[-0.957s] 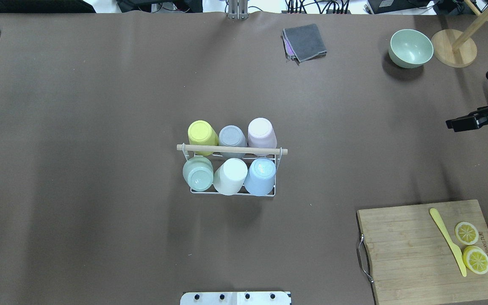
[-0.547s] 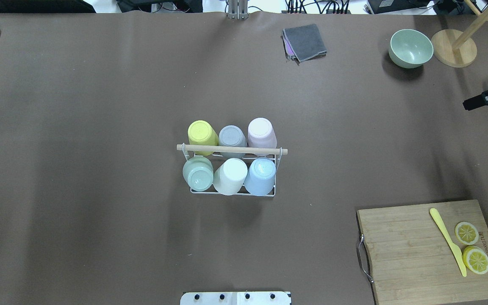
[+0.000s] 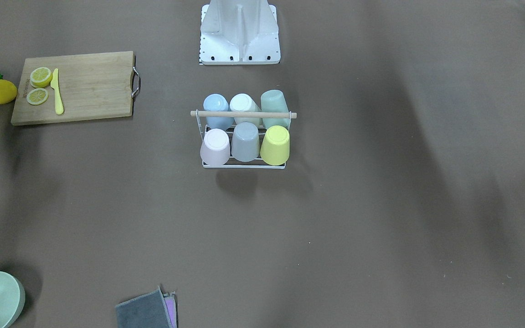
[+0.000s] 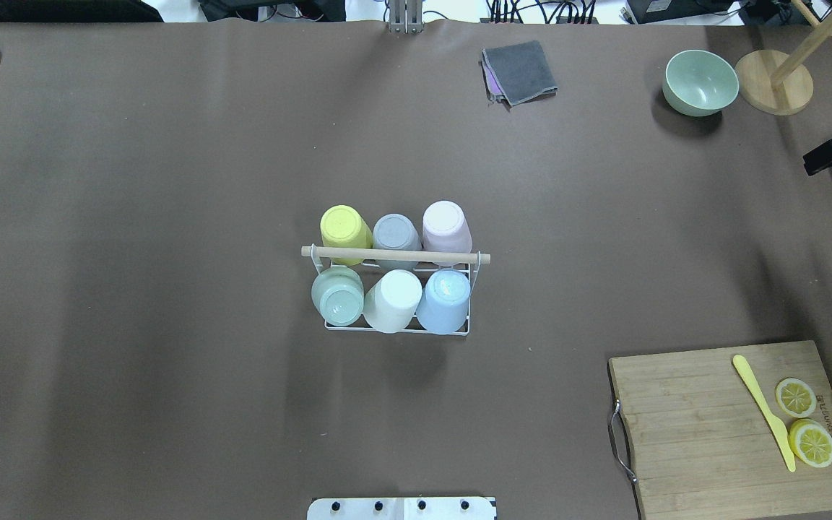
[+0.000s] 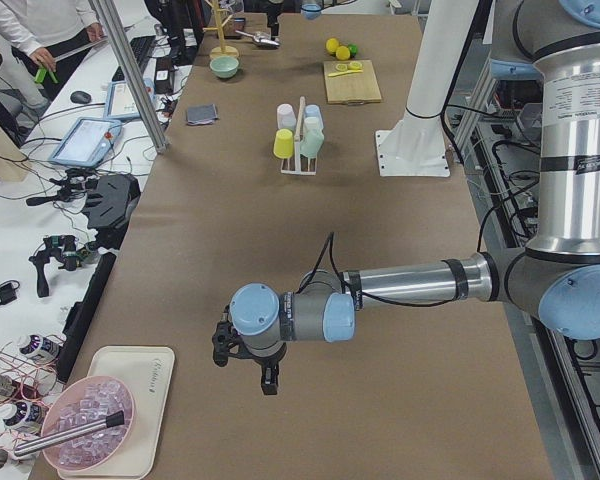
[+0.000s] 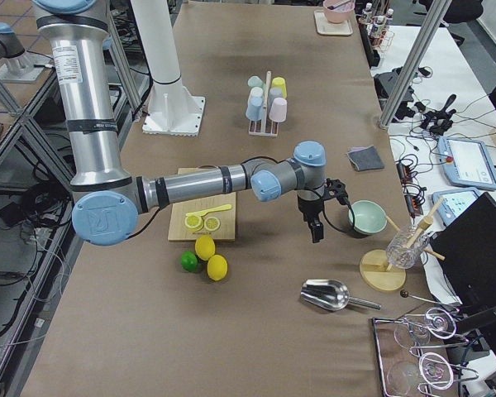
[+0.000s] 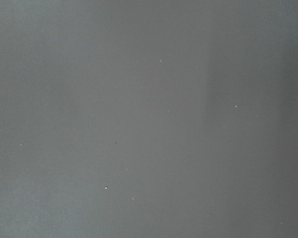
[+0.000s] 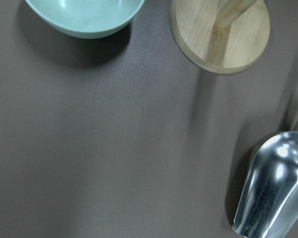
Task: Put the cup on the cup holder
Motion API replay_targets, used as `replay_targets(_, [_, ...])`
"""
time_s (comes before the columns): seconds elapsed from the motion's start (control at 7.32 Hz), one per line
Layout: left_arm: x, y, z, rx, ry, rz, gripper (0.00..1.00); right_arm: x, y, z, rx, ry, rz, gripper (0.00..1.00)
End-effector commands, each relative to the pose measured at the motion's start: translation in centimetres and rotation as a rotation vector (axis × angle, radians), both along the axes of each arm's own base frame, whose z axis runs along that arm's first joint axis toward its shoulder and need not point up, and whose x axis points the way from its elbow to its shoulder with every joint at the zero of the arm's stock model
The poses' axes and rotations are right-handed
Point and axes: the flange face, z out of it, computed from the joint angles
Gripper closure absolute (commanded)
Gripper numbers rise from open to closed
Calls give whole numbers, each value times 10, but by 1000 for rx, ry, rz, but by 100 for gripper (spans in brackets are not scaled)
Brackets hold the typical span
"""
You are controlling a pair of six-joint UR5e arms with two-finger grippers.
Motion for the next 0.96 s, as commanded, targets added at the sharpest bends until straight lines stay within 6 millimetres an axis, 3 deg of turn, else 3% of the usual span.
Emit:
replay_targets(0.0, [0, -8, -2, -7, 0, -3, 2, 2, 17, 15, -82, -77, -25, 1])
replay_targets(0.27, [0, -2, 2, -10, 3, -1, 2, 6, 41, 38, -140, -118, -44, 1])
replay_targets(0.82, [3, 12, 8, -32, 58, -7, 2, 40, 59, 59, -202, -158, 0, 1])
